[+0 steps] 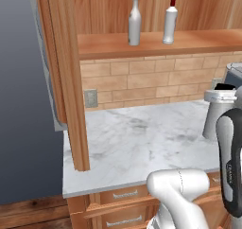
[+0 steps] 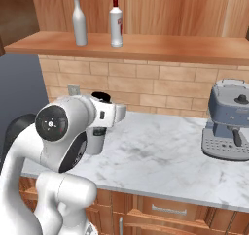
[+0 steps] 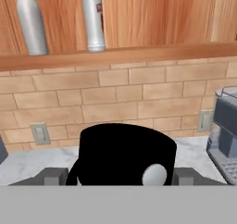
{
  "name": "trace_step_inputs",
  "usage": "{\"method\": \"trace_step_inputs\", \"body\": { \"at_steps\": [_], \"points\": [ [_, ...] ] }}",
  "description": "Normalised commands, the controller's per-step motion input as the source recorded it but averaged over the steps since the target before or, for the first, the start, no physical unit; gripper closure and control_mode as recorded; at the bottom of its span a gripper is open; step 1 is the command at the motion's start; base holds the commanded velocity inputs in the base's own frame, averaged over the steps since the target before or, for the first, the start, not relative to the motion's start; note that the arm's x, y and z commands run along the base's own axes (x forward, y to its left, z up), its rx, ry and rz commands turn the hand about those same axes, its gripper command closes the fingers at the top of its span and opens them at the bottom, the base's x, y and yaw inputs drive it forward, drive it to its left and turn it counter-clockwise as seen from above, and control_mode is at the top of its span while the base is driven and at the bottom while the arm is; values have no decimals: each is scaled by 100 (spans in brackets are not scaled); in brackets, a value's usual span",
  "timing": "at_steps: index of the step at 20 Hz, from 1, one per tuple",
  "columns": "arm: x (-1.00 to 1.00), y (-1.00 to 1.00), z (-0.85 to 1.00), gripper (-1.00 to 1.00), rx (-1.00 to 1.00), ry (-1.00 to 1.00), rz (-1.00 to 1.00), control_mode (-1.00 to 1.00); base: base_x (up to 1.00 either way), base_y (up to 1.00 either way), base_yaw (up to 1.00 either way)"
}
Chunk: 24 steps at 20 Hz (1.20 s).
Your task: Sort all alcoholic drinks to one cabinet, and non-alcoholic drinks to the other.
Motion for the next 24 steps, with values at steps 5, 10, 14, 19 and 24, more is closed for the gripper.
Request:
{"method": "trace_step_inputs", "body": {
  "at_steps": [5,10,14,19,24],
  "points": [
    [-24,43,32,100,7,0,23,-100,0,0,0],
    [-19,40,16,100,2,0,4,-100,0,0,0],
    [-39,12,5,100,0,0,0,-100,0,0,0],
    [-28,0,0,100,0,-4,-2,100,-9,-2,0],
    [0,0,0,100,0,0,0,100,-94,-40,-3]
  ]
}}
